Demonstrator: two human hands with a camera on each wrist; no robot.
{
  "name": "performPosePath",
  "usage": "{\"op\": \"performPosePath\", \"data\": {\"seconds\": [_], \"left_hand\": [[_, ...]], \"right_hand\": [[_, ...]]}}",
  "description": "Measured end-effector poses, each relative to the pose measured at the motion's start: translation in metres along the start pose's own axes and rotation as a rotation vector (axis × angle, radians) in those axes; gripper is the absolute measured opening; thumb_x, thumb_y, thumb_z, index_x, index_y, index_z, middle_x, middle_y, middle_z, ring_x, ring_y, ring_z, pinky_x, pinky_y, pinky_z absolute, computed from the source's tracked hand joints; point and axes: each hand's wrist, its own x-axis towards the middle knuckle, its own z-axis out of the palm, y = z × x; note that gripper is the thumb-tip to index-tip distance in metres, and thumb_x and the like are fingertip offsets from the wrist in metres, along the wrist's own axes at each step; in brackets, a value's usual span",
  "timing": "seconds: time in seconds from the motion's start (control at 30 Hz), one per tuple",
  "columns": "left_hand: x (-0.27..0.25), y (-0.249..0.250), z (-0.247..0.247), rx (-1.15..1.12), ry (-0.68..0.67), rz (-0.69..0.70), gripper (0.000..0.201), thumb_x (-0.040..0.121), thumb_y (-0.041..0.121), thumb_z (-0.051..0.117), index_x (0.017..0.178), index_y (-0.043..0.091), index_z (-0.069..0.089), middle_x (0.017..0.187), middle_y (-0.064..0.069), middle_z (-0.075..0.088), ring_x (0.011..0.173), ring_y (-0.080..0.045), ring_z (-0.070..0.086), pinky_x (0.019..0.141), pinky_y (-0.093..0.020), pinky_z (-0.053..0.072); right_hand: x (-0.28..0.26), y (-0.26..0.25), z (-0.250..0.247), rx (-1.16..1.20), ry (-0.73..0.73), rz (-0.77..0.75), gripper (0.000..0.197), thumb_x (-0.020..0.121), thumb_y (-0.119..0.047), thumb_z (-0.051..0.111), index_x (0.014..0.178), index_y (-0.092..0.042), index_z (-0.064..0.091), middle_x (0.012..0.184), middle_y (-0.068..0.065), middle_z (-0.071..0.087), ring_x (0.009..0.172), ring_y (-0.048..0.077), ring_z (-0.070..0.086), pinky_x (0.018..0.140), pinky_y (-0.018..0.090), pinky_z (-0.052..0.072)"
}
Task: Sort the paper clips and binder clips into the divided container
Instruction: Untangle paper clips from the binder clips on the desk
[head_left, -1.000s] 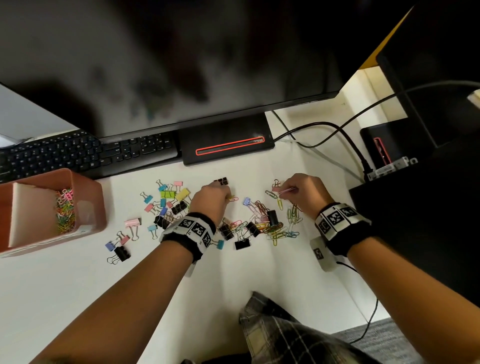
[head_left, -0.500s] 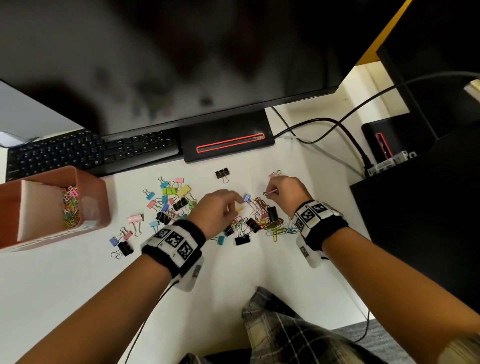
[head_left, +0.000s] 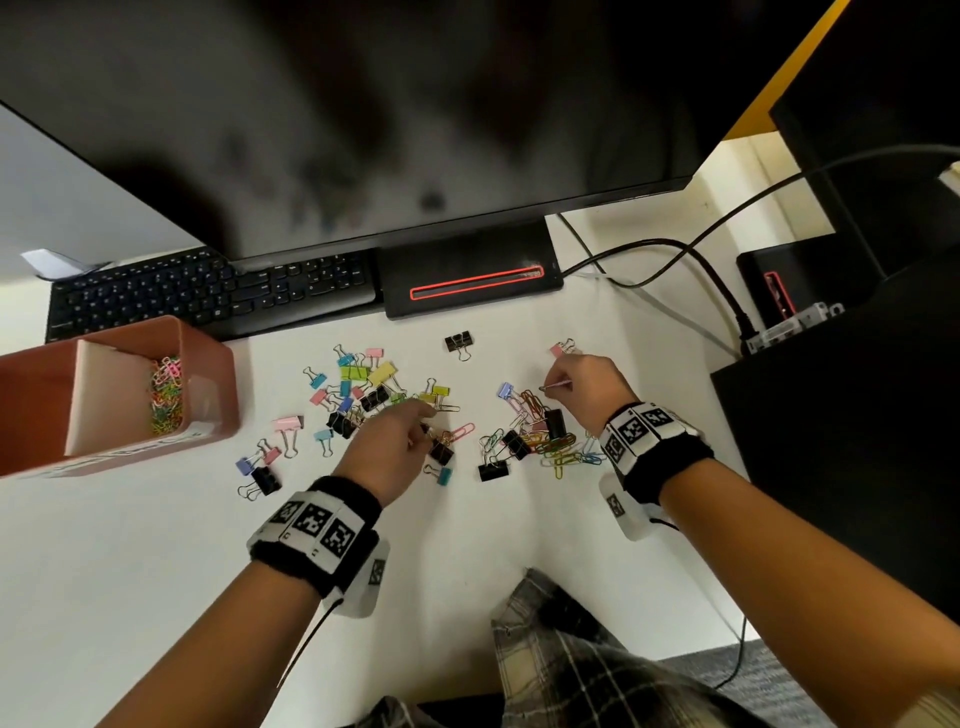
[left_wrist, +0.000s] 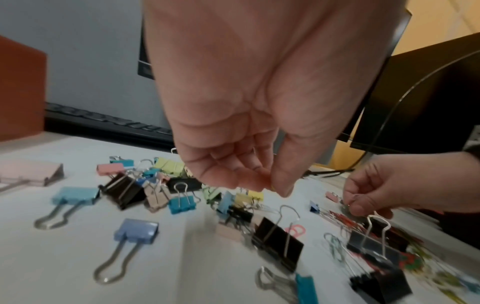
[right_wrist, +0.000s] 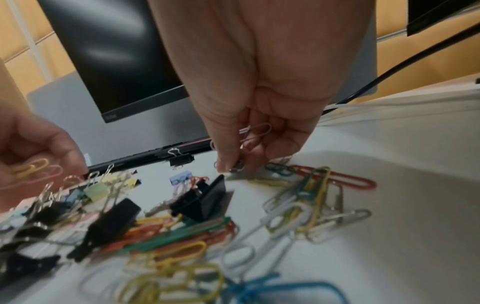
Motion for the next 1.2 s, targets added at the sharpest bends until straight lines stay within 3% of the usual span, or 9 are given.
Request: {"op": "performPosePath", "data": {"seconds": [0.17,0.27,0.37,0.57,0.7,0.87,1.0,1.1,1.2], "left_hand": [[0.021,0.015,0.003,0.033,0.075,0.022,0.028,0.085,0.01,0.057,0.112,0.016,0.057,0.085,0.002,0.062,0.078,-0.013,0.055,0.069,-0.022,0.042],[0.034,0.026,0.021,0.277,0.001,0.07,0.029,0.087,0.015,0.055,0.115,0.015,0.058,0.096,-0.003,0.067,0.091,-0.023,0.06,0.082,-0.033,0.05],[0.042,0.028,0.031,0.524,-0.036,0.046,0.02,0.088,0.019,0.054,0.106,0.012,0.059,0.096,-0.007,0.067,0.087,-0.027,0.062,0.078,-0.034,0.052],[0.049,0.028,0.033,0.63,-0.106,0.048,0.015,0.087,0.017,0.056,0.1,0.013,0.064,0.1,-0.008,0.062,0.095,-0.027,0.057,0.081,-0.036,0.049],[0.049,0.029,0.033,0.637,-0.119,0.062,0.014,0.088,0.013,0.055,0.101,0.017,0.058,0.103,-0.005,0.058,0.1,-0.027,0.053,0.087,-0.04,0.043],[0.048,0.027,0.03,0.556,-0.149,0.1,0.016,0.091,0.013,0.046,0.105,0.018,0.053,0.101,-0.005,0.061,0.096,-0.025,0.055,0.089,-0.039,0.038],[0.048,0.026,0.023,0.363,-0.123,0.116,0.016,0.092,0.017,0.046,0.104,0.015,0.057,0.1,-0.008,0.064,0.093,-0.028,0.058,0.084,-0.037,0.046],[0.045,0.034,0.021,0.204,-0.111,0.125,0.018,0.09,0.019,0.053,0.106,0.013,0.059,0.099,-0.01,0.065,0.094,-0.029,0.058,0.081,-0.036,0.048],[0.045,0.043,0.028,0.248,-0.189,0.132,0.017,0.09,0.021,0.053,0.102,0.011,0.06,0.097,-0.01,0.065,0.092,-0.029,0.059,0.078,-0.032,0.045]], "right_hand": [[0.0,-0.013,0.005,-0.042,-0.078,-0.038,0.028,0.085,-0.017,0.063,0.112,-0.008,0.062,0.116,0.014,0.064,0.117,0.023,0.055,0.097,0.035,0.047],[-0.001,-0.02,0.013,-0.1,-0.101,-0.014,0.027,0.086,-0.019,0.062,0.11,-0.008,0.06,0.126,0.016,0.053,0.129,0.023,0.044,0.097,0.034,0.044],[-0.001,-0.025,0.018,-0.133,-0.116,0.005,0.034,0.082,-0.02,0.067,0.112,-0.006,0.057,0.134,0.016,0.044,0.135,0.024,0.036,0.1,0.035,0.042],[0.005,-0.025,0.016,-0.115,-0.141,0.026,0.027,0.08,-0.007,0.066,0.106,-0.006,0.06,0.108,0.014,0.064,0.106,0.028,0.059,0.087,0.04,0.052],[0.008,-0.029,0.01,-0.104,-0.198,0.065,0.017,0.081,-0.006,0.065,0.097,-0.001,0.066,0.103,0.017,0.068,0.111,0.031,0.057,0.08,0.042,0.056],[0.008,-0.026,0.009,-0.133,-0.197,0.041,0.02,0.083,-0.011,0.066,0.101,-0.003,0.065,0.109,0.016,0.066,0.119,0.029,0.053,0.088,0.04,0.052],[0.007,-0.017,0.01,-0.042,-0.162,0.049,0.02,0.08,-0.012,0.069,0.099,-0.009,0.064,0.1,0.011,0.067,0.111,0.026,0.059,0.09,0.037,0.052],[0.007,-0.013,0.006,-0.014,-0.138,0.054,0.029,0.078,-0.016,0.072,0.104,-0.009,0.065,0.11,0.013,0.066,0.113,0.023,0.057,0.093,0.033,0.049],[0.007,-0.01,0.002,0.017,-0.116,0.074,0.032,0.075,-0.02,0.075,0.103,-0.008,0.067,0.105,0.01,0.066,0.101,0.022,0.059,0.087,0.028,0.048]]}}
